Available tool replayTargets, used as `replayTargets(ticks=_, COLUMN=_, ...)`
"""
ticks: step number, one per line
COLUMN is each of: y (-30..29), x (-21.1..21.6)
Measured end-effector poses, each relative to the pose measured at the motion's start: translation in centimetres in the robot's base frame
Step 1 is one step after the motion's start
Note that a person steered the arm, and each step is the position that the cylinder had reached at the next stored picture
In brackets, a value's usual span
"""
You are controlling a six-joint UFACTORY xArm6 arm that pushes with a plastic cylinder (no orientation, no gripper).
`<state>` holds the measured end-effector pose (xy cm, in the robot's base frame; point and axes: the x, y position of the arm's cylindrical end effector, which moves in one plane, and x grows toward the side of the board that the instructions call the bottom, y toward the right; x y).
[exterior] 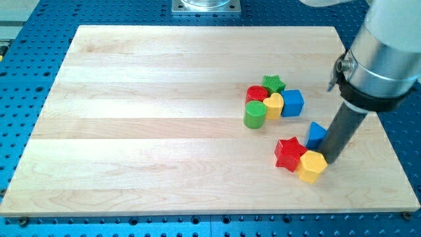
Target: Move the triangle into the group of blocks
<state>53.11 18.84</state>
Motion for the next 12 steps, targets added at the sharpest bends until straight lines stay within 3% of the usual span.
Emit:
replayTargets(ticks=2, y=0.5, x=-1.1)
replayTargets(ticks=5, y=2.8, x=2.1)
replayTargets(ticks=7, y=2.7, x=-2.9)
replayTargets(ticks=8, y=-1.8, x=-2.1)
replayTargets(ticks=12, y=-5.7, x=-1.6)
